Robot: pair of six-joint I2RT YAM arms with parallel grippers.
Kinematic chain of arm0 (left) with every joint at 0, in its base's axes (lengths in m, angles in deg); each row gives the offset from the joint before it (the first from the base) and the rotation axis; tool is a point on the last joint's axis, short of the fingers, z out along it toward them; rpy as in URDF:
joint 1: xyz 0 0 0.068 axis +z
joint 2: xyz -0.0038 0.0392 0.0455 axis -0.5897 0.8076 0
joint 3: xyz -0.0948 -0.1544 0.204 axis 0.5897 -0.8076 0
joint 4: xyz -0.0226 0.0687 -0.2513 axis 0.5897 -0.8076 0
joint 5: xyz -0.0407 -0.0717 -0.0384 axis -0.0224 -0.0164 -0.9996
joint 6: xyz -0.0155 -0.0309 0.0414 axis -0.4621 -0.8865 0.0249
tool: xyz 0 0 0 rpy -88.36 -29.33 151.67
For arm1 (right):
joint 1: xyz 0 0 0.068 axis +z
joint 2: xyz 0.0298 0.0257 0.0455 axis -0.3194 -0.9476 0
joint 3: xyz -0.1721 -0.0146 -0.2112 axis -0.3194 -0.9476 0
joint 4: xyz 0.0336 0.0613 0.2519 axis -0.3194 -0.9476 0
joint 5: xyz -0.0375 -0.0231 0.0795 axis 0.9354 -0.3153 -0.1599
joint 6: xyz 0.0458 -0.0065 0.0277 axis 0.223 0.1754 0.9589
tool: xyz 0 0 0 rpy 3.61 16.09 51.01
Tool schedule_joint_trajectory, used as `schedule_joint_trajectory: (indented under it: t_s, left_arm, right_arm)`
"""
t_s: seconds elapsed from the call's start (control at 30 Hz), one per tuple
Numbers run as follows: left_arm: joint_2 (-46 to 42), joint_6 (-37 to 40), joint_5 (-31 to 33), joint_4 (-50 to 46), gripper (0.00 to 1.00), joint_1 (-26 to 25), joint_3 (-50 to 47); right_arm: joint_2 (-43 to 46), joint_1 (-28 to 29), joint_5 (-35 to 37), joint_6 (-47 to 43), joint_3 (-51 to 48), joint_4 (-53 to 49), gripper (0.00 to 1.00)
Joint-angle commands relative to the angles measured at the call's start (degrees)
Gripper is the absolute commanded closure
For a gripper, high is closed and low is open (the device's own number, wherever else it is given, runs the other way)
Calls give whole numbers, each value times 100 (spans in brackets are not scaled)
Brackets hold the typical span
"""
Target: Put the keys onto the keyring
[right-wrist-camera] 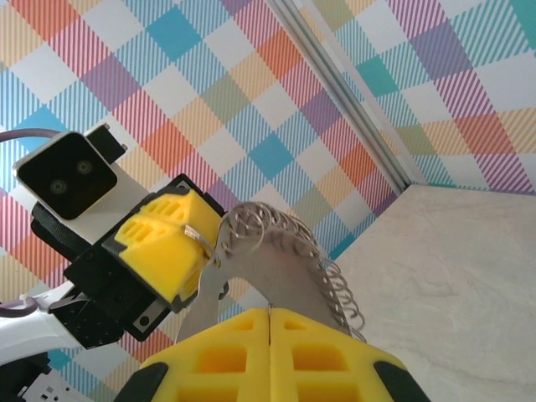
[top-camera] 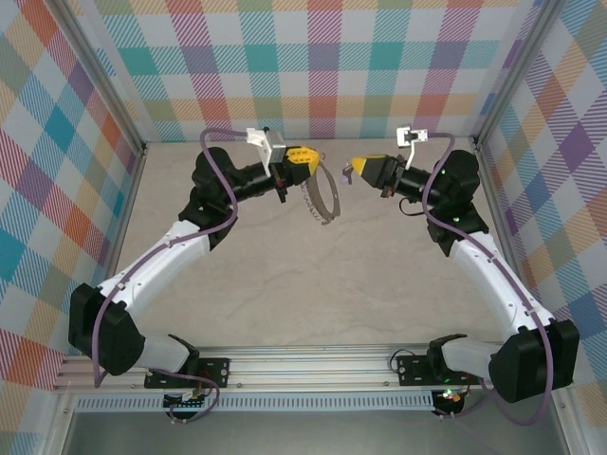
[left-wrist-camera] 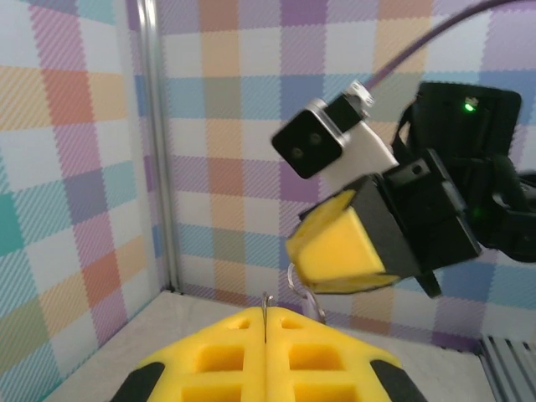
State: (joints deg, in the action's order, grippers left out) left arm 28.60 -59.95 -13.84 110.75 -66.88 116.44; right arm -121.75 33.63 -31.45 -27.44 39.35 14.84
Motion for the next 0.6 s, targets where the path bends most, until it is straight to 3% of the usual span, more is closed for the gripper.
schedule_joint_trajectory:
  t_s: [0.0, 0.57]
  left_arm:
    - [-157, 393, -417, -261, 100, -107, 264]
    - [8, 122, -325, -432, 100, -151, 423]
  right_arm:
    - [103, 73, -169, 148, 161, 351, 100]
    - [112, 721, 349, -812, 404, -413, 100]
